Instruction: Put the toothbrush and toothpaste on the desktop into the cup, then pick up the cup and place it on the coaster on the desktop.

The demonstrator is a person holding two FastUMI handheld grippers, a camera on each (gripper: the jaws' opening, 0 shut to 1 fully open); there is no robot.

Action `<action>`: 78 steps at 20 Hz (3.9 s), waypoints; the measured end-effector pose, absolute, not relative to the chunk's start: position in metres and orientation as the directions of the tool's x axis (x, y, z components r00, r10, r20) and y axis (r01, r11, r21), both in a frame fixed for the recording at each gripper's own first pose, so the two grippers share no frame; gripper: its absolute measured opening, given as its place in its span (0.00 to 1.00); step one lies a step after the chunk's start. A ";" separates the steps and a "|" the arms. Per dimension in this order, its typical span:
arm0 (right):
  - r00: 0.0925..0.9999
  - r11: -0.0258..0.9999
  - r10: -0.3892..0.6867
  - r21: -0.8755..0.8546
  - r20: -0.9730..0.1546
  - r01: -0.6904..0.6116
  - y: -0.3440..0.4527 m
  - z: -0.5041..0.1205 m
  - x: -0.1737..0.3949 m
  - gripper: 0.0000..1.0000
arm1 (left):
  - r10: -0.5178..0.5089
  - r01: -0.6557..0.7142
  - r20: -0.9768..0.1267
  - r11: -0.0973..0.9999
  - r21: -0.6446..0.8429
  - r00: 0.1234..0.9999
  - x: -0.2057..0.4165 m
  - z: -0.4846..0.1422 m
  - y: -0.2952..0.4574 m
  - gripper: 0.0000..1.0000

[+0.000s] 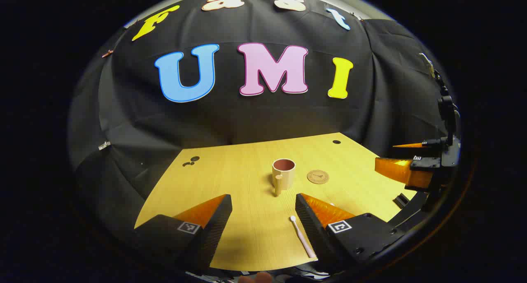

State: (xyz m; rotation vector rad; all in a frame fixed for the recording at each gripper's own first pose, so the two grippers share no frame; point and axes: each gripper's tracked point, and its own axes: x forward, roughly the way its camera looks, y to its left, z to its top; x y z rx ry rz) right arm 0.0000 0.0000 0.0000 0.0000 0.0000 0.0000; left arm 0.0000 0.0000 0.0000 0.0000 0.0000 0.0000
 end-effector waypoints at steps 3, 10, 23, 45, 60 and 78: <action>0.998 1.000 0.014 0.002 -0.053 -0.014 0.007 -0.016 0.006 0.97 | 0.000 -0.001 -0.018 1.000 -0.005 1.000 0.001 -0.009 0.001 0.96; 0.992 1.000 0.023 -0.003 -0.127 -0.023 0.022 -0.043 0.015 0.97 | -0.006 0.005 -0.063 1.000 -0.011 0.998 0.001 -0.028 0.003 0.96; 0.948 1.000 -0.008 -0.005 -0.319 0.007 0.036 -0.123 0.039 0.98 | -0.017 0.012 -0.115 0.999 -0.042 0.993 0.007 -0.058 0.012 0.96; 0.831 0.994 -0.086 -0.106 -0.550 0.033 0.040 -0.210 0.094 0.84 | 0.026 -0.040 -0.152 0.995 -0.090 0.988 0.004 -0.081 0.055 0.96; 0.777 0.999 0.005 -0.026 -0.630 -0.028 0.048 -0.215 0.096 0.27 | 0.056 -0.074 -0.170 0.992 -0.101 0.984 -0.020 -0.082 0.034 0.96; 0.854 0.972 0.193 0.211 -0.483 -0.100 -0.002 -0.158 0.049 0.18 | -0.014 0.006 -0.296 1.000 -0.028 0.955 0.051 -0.114 -0.059 0.95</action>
